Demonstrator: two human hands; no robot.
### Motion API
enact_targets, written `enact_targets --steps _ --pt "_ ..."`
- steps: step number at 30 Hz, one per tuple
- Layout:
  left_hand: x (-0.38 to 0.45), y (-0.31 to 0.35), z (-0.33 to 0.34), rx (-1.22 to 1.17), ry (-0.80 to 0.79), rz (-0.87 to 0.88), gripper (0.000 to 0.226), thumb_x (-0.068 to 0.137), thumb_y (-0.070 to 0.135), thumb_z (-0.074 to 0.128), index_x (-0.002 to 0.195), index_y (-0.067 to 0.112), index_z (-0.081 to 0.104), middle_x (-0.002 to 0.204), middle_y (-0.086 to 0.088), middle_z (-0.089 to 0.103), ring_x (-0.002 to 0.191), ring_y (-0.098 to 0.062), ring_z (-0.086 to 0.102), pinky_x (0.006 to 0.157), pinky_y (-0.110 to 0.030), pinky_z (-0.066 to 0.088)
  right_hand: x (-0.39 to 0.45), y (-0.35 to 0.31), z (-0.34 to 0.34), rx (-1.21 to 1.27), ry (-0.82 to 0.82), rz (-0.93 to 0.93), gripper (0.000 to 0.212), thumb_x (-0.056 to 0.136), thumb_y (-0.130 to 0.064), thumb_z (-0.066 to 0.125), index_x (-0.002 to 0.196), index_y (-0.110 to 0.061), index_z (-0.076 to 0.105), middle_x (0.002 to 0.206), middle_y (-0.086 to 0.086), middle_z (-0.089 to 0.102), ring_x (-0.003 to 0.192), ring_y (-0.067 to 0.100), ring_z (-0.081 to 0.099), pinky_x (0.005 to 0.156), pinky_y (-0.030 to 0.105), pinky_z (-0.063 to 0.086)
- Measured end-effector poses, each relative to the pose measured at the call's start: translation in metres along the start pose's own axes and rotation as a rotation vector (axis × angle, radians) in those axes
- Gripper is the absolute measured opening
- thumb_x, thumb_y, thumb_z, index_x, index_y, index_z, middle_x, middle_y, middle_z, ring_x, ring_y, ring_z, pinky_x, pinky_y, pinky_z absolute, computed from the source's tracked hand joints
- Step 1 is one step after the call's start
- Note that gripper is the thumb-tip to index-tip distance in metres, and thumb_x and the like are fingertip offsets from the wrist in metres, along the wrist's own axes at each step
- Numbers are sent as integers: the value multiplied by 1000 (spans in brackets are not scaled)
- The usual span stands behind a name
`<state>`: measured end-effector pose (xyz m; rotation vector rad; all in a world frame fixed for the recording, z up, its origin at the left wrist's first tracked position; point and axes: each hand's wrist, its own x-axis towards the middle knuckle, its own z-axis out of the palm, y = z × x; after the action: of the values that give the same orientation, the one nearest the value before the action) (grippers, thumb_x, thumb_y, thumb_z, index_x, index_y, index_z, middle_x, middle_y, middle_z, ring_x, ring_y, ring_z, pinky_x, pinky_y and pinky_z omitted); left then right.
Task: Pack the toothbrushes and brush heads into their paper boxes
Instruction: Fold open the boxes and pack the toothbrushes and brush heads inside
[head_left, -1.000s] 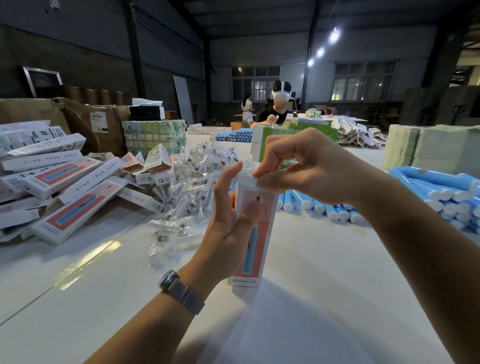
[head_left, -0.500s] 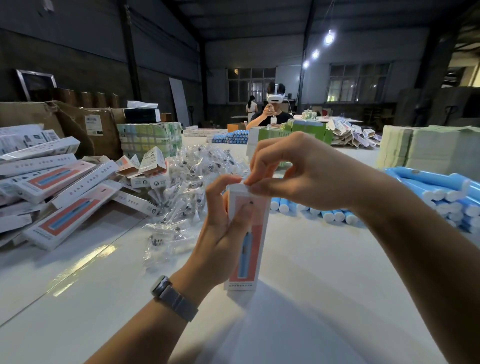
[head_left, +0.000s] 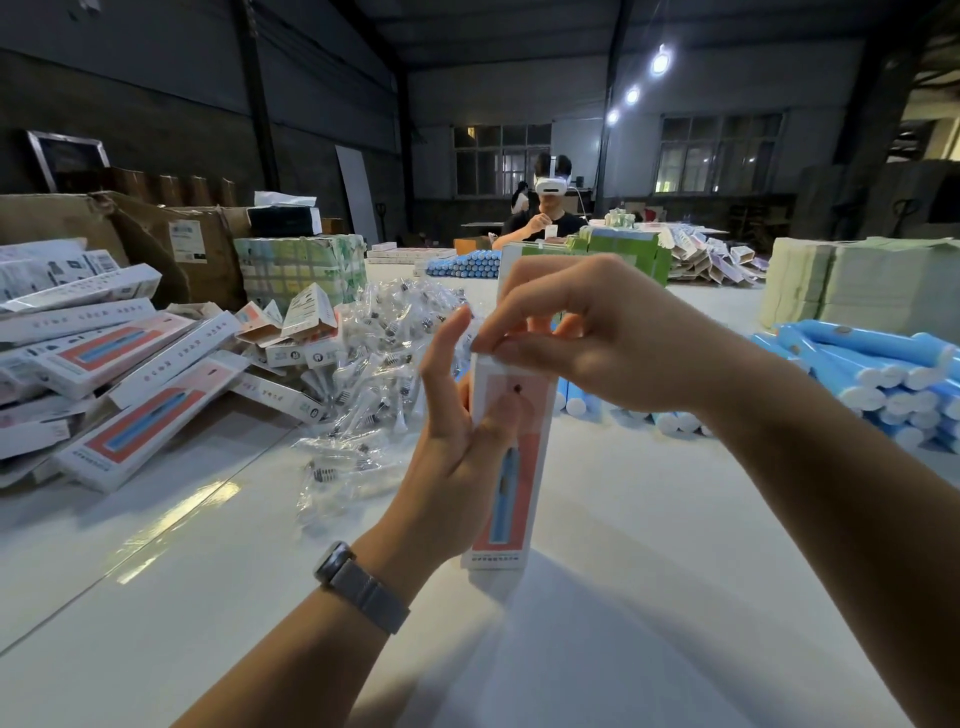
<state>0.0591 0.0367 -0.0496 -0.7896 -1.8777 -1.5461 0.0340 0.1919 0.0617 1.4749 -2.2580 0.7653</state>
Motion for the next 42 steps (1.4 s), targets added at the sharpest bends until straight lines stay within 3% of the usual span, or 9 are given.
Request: enact_targets --steps 6,11,16,19,25,31,34,39,42 --pt "-1 -3 0 -26 47 -2 39 101 19 38 133 31 20 107 31 63 92 -32 68 81 -53 59 -5 6 16 86 163 66 4 87 -18 73 89 -22 74 83 -13 64 80 14 60 68 26 53" --pt "-1 -5 2 9 134 -5 26 100 26 39 121 33 24 97 -5 63 78 -37 66 68 -56 59 -4 12 26 185 252 93 3 83 -23 75 84 -21 73 80 -9 68 81 17 64 72 39 57" --pt "1 -8 2 -26 151 -6 20 104 28 38 119 29 25 94 16 64 75 -33 68 67 -50 62 -4 17 29 308 203 56 12 81 -13 77 93 -14 75 91 0 65 86 12 64 72 18 51" --pt "-1 -10 1 -77 164 -7 23 101 24 40 120 28 27 92 17 65 70 -17 68 63 -37 62 -6 18 30 384 174 54 18 81 -11 75 98 -15 73 96 3 64 93 18 63 76 21 52" --pt "-1 -5 2 -76 146 -19 25 98 25 41 120 30 29 99 2 59 82 -37 65 72 -52 61 -7 17 26 384 123 61 14 82 -9 73 95 -14 73 99 7 65 94 16 63 74 14 48" --pt "1 -9 1 -7 163 -9 19 99 25 41 115 23 30 111 -18 51 82 -35 67 66 -49 62 -5 16 25 308 81 72 4 86 -7 71 90 -7 73 98 5 61 93 16 61 73 12 46" --pt "3 -10 2 -1 172 -23 19 99 27 42 115 26 31 107 -15 55 82 -39 66 71 -52 61 -5 18 34 278 160 89 4 88 -7 70 90 -4 72 97 0 61 91 13 61 72 11 45" --pt "3 -11 -2 -152 149 -102 35 90 17 42 119 35 32 100 -10 51 82 -11 63 69 -29 58 -1 27 47 250 286 209 5 91 -13 69 94 -15 72 98 -6 63 94 12 63 83 25 53" --pt "2 -8 -3 -167 121 -126 53 76 4 37 123 29 31 104 -10 47 82 -2 59 68 -21 54 -1 31 49 222 340 268 8 92 -22 68 94 -30 70 100 -11 54 91 9 59 77 14 48"
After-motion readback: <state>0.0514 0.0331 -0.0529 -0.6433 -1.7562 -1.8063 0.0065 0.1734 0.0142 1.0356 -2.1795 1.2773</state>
